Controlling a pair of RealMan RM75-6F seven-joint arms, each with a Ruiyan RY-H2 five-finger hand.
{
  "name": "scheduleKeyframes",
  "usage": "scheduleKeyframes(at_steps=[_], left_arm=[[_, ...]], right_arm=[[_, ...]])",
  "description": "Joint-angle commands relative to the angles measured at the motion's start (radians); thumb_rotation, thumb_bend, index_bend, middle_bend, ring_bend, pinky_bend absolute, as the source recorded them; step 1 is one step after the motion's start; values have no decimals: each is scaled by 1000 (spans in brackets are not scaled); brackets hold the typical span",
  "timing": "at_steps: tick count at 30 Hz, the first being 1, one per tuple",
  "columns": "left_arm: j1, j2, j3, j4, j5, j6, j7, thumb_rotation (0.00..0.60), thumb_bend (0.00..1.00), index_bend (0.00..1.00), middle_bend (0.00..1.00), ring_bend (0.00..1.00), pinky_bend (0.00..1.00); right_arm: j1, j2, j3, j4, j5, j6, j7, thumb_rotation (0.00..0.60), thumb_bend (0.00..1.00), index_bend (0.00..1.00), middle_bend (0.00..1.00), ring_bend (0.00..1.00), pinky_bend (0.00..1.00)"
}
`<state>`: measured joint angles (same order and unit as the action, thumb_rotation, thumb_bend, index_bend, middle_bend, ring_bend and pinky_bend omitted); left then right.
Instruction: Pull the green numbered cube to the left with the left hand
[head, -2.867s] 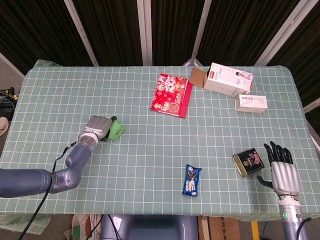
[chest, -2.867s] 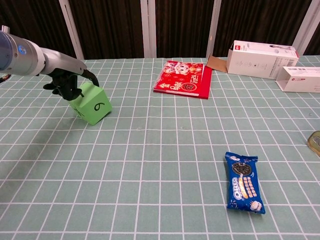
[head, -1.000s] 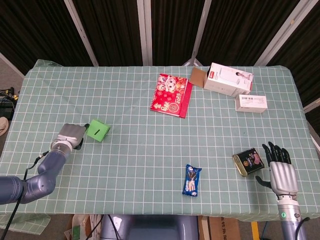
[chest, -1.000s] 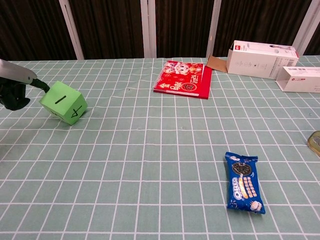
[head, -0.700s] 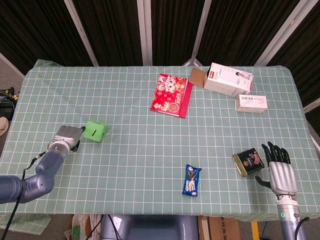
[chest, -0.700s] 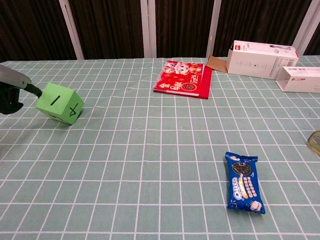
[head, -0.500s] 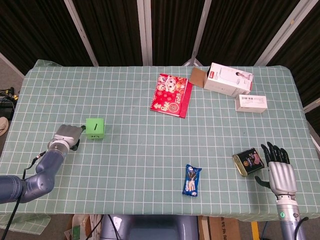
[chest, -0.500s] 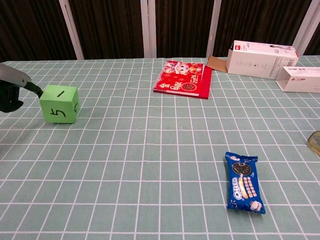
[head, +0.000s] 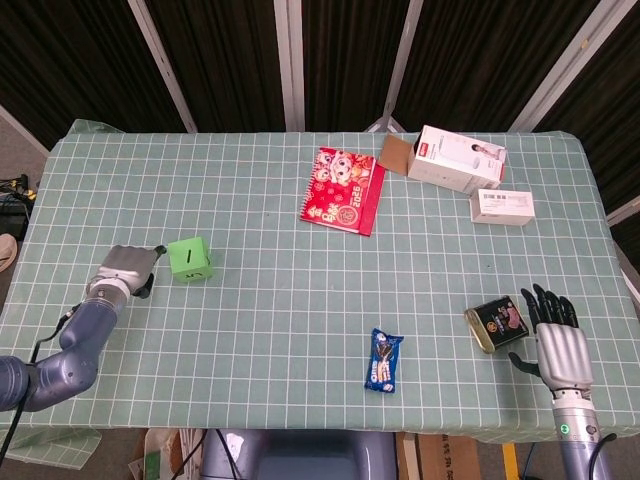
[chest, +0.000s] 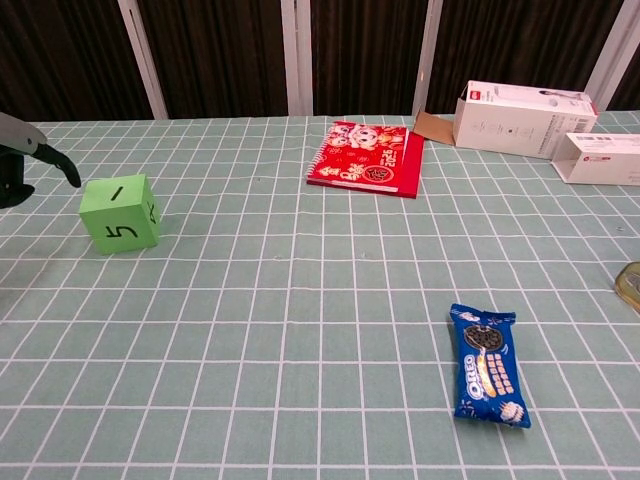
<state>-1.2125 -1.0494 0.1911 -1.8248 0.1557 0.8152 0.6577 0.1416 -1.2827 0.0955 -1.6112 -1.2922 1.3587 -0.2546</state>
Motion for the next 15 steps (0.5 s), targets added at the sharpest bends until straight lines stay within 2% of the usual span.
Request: scheduleKeyframes(at_steps=[1,3,4,6,8,11,15], left_arm=[[206,191,-127,-184,349,127,-310,600,745,126,742,695,793],[358,239,-129,-232,603,282,-446,600,668,134,635,598,730],[454,243,-111,-229,751,404,-504,600,646,136,595,560,696],[568,217,-79,-188,898,561,-528,600,565,140,472,438,574],[644,180,-60,-141,969,664,-504,600,490,143,363,325,461],[730,132,-43,-92,997,762,-459,600,395,147,235,178,305],[823,70,-39,-31,1023,833,-469,600,348,148,168,104,195]], right_arm=[[0,0,0,1,-2,0,3,600,188,74,14,0,61],[0,-1,-1,0,-4,0,4,600,188,74,14,0,61],[1,-2,-2,0,-5,0,4,600,187,73,14,0,61],[2,-3,-4,-2,-8,-3,3,600,187,73,14,0,61],[3,-4,-6,-3,-11,-3,1,600,188,73,14,0,61],[4,-6,-9,-6,-17,-3,-2,600,188,74,14,0,61],[4,-7,-8,-9,-26,5,-2,600,188,73,14,0,61]])
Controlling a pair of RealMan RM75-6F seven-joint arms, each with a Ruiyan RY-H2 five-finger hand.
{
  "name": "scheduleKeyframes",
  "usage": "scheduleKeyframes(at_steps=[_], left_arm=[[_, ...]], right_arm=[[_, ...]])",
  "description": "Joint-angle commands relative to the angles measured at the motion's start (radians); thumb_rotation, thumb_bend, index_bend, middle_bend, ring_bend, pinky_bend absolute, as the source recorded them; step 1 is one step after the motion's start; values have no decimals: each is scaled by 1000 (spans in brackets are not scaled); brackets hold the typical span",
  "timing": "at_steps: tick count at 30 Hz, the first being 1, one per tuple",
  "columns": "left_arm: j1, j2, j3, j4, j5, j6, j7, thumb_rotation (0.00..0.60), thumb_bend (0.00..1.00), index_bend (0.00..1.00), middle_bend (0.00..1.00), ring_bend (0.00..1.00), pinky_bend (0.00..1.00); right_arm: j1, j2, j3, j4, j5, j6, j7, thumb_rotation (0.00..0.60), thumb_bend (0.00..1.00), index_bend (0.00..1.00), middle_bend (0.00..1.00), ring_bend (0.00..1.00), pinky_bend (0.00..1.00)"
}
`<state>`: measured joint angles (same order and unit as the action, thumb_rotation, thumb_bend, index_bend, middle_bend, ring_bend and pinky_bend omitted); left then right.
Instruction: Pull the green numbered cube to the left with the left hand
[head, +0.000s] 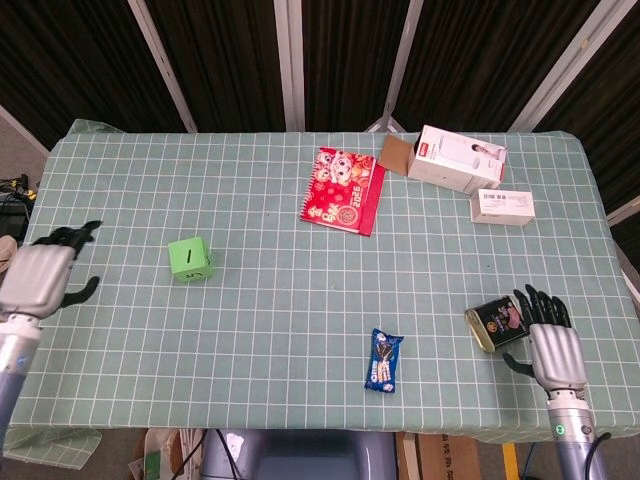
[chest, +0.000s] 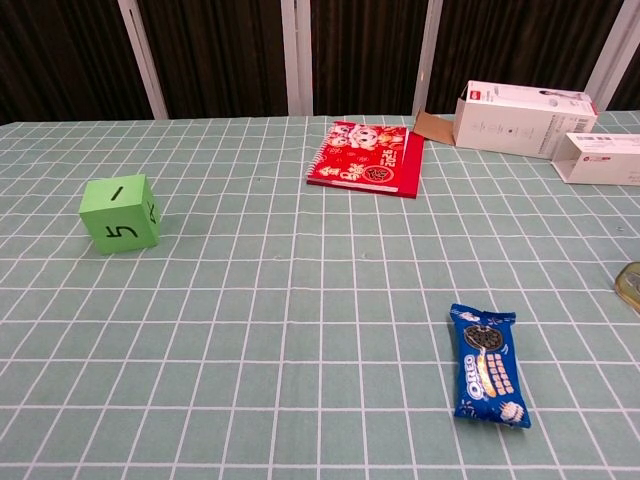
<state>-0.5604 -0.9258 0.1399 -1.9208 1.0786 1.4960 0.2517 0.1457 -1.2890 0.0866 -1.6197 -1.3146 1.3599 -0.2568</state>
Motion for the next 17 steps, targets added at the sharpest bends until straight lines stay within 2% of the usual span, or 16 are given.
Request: scheduleKeyframes(at_steps=[1,8,17], left_arm=[[193,-70,12,84,106,166,-75,600,341,148,161,96,182],[303,-170,-11,197,111,203,-124,600,311,148,112,54,130],[338,-209,-39,248,142,153,-112,600,311,149,113,55,131]], right_arm=[[0,-1,1,0,-8,8,0,600,188,73,14,0,61],[-1,8,-6,7,-58,27,36,600,186,73,14,0,37],[-12,16,-7,33,-148,98,116,600,185,73,14,0,36]])
